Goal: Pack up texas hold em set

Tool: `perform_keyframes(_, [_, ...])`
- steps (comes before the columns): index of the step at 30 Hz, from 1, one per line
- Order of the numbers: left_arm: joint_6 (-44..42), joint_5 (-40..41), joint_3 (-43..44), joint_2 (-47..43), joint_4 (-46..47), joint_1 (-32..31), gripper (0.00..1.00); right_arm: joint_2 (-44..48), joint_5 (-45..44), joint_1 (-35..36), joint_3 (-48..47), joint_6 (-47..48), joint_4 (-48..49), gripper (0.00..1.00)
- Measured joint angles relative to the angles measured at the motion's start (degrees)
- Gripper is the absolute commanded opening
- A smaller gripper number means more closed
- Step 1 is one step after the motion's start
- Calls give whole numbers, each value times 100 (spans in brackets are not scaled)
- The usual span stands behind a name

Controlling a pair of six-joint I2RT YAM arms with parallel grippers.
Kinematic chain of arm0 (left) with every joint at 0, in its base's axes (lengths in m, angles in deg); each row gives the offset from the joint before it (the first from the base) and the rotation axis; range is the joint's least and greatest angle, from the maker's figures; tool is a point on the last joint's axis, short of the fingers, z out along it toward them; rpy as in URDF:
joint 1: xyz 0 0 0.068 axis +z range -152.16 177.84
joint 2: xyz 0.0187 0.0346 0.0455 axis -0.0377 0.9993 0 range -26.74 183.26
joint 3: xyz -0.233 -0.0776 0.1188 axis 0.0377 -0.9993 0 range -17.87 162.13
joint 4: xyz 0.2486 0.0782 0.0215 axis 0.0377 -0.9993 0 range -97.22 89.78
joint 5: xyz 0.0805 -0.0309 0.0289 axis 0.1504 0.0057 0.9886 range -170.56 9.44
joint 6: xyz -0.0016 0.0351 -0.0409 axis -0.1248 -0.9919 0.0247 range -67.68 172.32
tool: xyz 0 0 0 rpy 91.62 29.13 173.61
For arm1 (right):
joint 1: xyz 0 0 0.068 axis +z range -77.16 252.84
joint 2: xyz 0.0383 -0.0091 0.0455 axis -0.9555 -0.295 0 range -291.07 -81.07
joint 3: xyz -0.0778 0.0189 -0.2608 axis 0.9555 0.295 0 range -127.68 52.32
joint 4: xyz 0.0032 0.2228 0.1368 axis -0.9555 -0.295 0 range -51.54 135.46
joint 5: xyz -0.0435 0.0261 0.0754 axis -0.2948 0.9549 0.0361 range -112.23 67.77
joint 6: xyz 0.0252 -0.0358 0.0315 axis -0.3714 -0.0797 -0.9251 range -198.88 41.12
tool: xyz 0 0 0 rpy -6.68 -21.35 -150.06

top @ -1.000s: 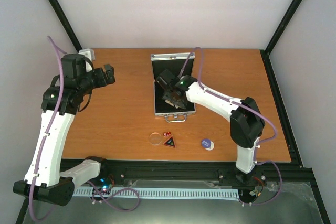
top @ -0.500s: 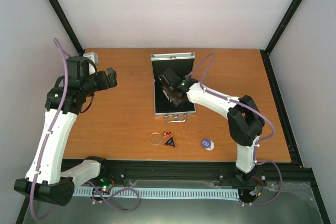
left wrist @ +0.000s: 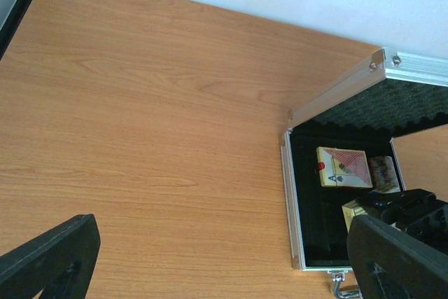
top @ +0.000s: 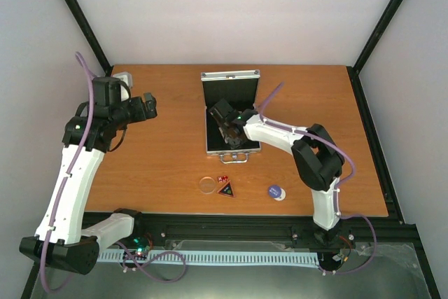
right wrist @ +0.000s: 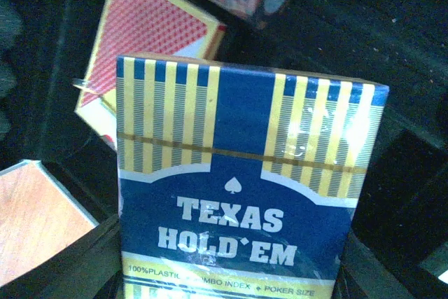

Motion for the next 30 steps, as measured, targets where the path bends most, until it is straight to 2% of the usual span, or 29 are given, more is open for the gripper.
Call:
perform_keyframes(4, [-7, -4, -39, 24, 0, 0, 100, -155, 2, 44, 0, -168, -2, 5])
perform_keyframes(6, [-11, -7, -46, 31, 0, 0, 100, -190, 7, 61, 0, -234, -9, 19])
perform_keyframes(10, [-13, -7, -50, 31, 0, 0, 100, -267, 44, 68, -26, -317, -33, 33])
perform_keyframes(14, [-20, -9, -50, 35, 0, 0, 100, -422, 109, 66, -138, -319, -48, 62])
perform_keyframes(16, [-31, -7, -50, 42, 0, 0, 100, -442, 122, 66, -164, -317, -57, 83])
perform_keyframes(19, [-33, -7, -50, 48, 0, 0, 100, -446, 120, 66, -245, -328, -83, 99])
perform_keyframes(30, [-33, -4, -52, 46, 0, 0, 100, -446, 184, 70, -476, -219, -249, 100])
